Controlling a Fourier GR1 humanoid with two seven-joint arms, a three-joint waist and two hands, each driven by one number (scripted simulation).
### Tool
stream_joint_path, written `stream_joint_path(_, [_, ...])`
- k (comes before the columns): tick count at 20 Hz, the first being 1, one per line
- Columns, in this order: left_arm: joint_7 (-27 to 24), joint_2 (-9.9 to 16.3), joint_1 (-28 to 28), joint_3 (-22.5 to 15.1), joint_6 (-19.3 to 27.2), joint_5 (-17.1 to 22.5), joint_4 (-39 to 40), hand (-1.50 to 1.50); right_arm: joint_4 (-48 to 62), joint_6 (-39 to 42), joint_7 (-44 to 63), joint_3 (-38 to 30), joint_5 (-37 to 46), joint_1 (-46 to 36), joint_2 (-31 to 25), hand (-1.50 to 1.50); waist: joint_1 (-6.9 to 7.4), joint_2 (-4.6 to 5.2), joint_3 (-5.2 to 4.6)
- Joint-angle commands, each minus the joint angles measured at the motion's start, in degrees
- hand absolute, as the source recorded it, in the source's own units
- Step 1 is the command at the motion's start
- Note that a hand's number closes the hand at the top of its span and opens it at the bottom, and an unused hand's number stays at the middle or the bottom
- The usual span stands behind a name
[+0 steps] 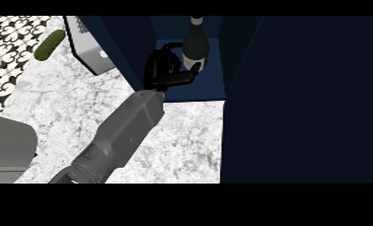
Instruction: Pick up the wine, place it into the cabinet and close the cabinet
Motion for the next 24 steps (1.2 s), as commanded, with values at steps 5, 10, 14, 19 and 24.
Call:
stream_joint_path(5, [-1.85,0.00,-0.57,1.17,-3.11,-0.35,8.57,1.50,-0.60,-0.10,0.85,0.07,0.05,-1.35,-0.54,-1.50,-0.49,0.36,-0.04])
stream_joint_path(10, [-1.37,0.00,-5.08,3.95,-2.25,0.40,11.03,1.50,0.17,1.24,-0.25,0.01,-0.93,0.22,-0.68,-1.50,-0.59,0.39,-0.02])
stream_joint_path(14, [-5.21,0.00,-3.26,5.50,-2.46,0.79,12.21,1.50,-2.19,1.35,0.47,0.20,-0.77,2.21,-0.82,-1.50,-0.70,0.37,-0.03])
stream_joint_path(19, [-10.33,-0.01,-4.50,6.47,-0.82,0.27,11.67,-1.50,-0.89,-2.03,2.40,1.64,2.55,-2.71,0.37,-1.50,0.13,0.29,-0.05])
stream_joint_path(24, [-14.17,0.43,-2.50,5.62,-3.78,-1.74,9.10,-1.50,-2.38,-0.56,1.00,0.05,0.32,0.11,-0.17,-1.50,0.96,-0.17,0.00])
